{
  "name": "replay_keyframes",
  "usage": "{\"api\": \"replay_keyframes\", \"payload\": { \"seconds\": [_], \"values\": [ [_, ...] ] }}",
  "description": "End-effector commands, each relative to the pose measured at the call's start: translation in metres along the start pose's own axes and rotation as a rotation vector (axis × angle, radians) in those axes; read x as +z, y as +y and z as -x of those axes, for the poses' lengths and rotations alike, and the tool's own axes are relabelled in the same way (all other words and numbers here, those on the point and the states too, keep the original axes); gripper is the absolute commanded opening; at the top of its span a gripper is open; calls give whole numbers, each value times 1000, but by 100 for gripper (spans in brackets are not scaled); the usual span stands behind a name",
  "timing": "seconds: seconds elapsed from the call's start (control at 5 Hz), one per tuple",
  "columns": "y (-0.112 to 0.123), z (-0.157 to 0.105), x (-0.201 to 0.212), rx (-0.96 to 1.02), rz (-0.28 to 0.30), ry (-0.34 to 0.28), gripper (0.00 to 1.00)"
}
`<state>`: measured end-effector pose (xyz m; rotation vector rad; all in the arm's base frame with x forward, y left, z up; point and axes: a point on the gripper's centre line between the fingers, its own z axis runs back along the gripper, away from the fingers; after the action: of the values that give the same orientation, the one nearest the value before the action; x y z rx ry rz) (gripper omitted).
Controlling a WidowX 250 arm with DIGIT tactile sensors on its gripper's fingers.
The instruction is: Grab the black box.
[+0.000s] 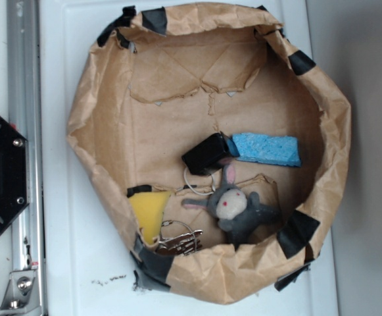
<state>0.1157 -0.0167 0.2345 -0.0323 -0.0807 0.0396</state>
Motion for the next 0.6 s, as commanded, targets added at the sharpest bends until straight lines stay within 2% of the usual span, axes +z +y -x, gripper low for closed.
{"api": "replay_keyframes", "payload": {
  "seconds": [0.0, 0.4],
  "values": [
    [0, 0, 0, 0, 0, 0, 100],
    [-19, -75, -41, 133, -85, -26, 100]
  ]
}}
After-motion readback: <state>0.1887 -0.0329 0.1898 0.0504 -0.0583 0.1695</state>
